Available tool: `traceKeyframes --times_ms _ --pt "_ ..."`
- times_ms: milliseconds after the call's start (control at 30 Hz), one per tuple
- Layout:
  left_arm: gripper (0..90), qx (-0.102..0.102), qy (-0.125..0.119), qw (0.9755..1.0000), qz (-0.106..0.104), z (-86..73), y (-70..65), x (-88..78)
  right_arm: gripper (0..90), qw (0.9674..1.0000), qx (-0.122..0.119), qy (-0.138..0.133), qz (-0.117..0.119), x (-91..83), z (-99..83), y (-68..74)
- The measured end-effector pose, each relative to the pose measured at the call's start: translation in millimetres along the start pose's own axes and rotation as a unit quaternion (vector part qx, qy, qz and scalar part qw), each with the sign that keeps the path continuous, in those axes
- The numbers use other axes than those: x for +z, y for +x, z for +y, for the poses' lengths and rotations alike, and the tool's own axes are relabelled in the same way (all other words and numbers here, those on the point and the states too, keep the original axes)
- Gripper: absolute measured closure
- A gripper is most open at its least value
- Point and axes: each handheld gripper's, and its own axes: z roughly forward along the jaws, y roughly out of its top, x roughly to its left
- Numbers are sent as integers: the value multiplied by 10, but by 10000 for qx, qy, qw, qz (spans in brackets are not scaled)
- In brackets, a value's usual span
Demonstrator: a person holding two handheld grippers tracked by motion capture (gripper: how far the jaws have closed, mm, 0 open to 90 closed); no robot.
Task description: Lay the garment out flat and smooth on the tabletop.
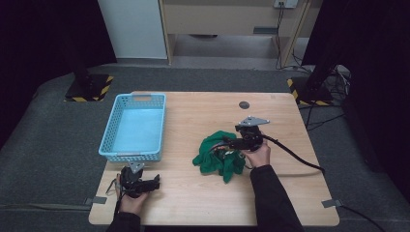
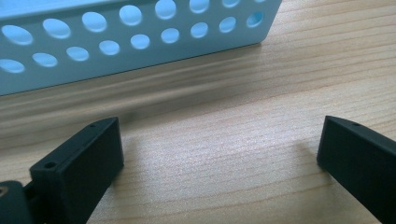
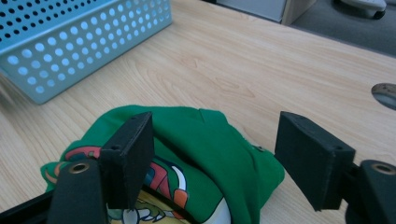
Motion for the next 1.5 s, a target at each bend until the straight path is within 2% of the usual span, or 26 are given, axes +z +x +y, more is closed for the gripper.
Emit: traceKeyframes --times_ms 167,267,333,400,433,500,533,567,700,800,1000,1300,1500 --pt "0 1 0 10000 1 0 0 0 303 9999 9 139 6 58 -38 3" --pt "0 0 0 10000 0 0 0 0 391 9996 8 284 64 95 -72 7" --pt "0 0 0 10000 1 0 0 0 413 9995 9 319 76 103 -80 15" --pt "0 -1 -1 10000 0 0 0 0 506 9991 -26 421 77 125 -102 25" --pt "0 1 -1 10000 -1 0 0 0 506 9991 -26 421 77 125 -102 25" --pt "0 3 -2 10000 -4 0 -1 0 569 9989 -23 471 78 136 -112 32" --pt "0 4 -2 10000 -5 0 -1 0 639 9987 -40 507 60 143 -122 37" --pt "0 4 -2 10000 -5 0 -1 0 639 9987 -40 507 60 143 -122 37" --pt "0 6 -2 10000 -6 0 -1 0 773 9983 -61 588 8 145 -133 48" --pt "0 5 -2 10000 -6 0 -1 0 826 9985 -26 551 -4 133 -133 57" --pt "0 5 -2 10000 -7 0 -1 0 862 9994 -68 338 -88 16 -59 79" --pt "0 5 -3 10000 -7 0 -1 0 870 9997 -153 174 -72 -95 50 136" --pt "0 6 -2 10000 -6 0 -1 0 872 9995 -281 -59 -97 -248 241 177"
